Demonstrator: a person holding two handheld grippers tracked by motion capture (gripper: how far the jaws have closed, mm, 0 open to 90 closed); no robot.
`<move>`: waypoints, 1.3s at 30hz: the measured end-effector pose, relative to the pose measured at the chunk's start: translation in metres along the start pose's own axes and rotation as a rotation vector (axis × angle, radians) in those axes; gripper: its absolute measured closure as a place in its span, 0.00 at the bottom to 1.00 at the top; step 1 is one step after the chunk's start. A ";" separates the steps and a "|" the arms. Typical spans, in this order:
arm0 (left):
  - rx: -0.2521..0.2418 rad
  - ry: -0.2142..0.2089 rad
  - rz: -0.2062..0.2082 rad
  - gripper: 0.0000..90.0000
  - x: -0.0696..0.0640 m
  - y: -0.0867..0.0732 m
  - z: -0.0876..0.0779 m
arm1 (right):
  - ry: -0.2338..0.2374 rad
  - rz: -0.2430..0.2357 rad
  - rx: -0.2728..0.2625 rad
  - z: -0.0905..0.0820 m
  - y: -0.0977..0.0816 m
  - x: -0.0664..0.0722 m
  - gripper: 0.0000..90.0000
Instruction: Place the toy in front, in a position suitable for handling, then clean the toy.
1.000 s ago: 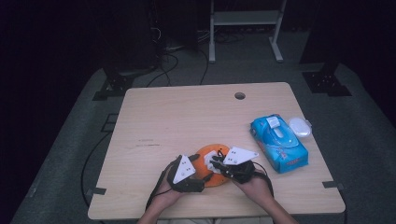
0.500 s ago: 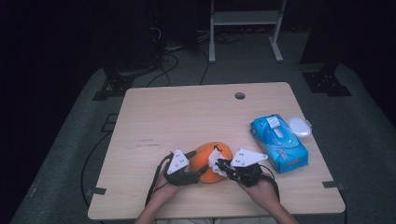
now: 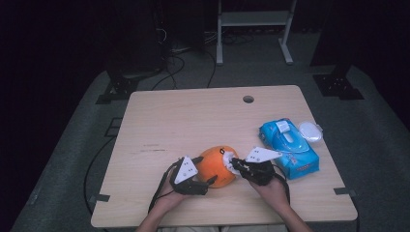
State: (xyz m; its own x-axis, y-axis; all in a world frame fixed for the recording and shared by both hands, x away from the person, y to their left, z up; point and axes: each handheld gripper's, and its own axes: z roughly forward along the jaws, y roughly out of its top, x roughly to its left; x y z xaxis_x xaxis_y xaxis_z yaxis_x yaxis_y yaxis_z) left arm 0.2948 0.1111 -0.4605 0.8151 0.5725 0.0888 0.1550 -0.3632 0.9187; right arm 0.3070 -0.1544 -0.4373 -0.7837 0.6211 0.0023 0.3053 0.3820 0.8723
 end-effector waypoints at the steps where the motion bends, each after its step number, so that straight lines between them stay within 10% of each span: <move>1: 0.008 0.008 -0.003 0.26 0.001 0.001 0.001 | -0.003 0.006 -0.003 0.000 -0.001 0.000 0.91; 16: 0.008 -0.001 -0.002 0.23 0.006 0.000 -0.002 | -0.007 -0.008 -0.015 0.000 0.002 0.008 0.91; 20: 0.039 0.030 -0.020 0.32 0.015 -0.004 -0.004 | 0.004 -0.079 -0.030 0.003 0.008 0.029 0.91; 29: 0.030 0.043 -0.036 0.36 0.018 -0.006 -0.004 | -0.060 0.007 -0.025 -0.005 -0.002 -0.003 0.91; 36: 0.040 0.058 -0.054 0.37 0.024 -0.010 -0.007 | 0.003 -0.089 -0.029 0.005 0.008 0.032 0.91; 39: 0.031 0.059 -0.061 0.37 0.023 -0.010 -0.006 | -0.014 -0.054 -0.036 0.004 0.009 0.019 0.91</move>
State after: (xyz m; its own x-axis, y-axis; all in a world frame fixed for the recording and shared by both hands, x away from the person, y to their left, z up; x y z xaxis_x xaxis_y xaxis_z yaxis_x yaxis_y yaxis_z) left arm 0.3090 0.1320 -0.4651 0.7694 0.6363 0.0561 0.2213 -0.3480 0.9110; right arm 0.2969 -0.1364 -0.4317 -0.7911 0.6095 -0.0520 0.2428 0.3908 0.8879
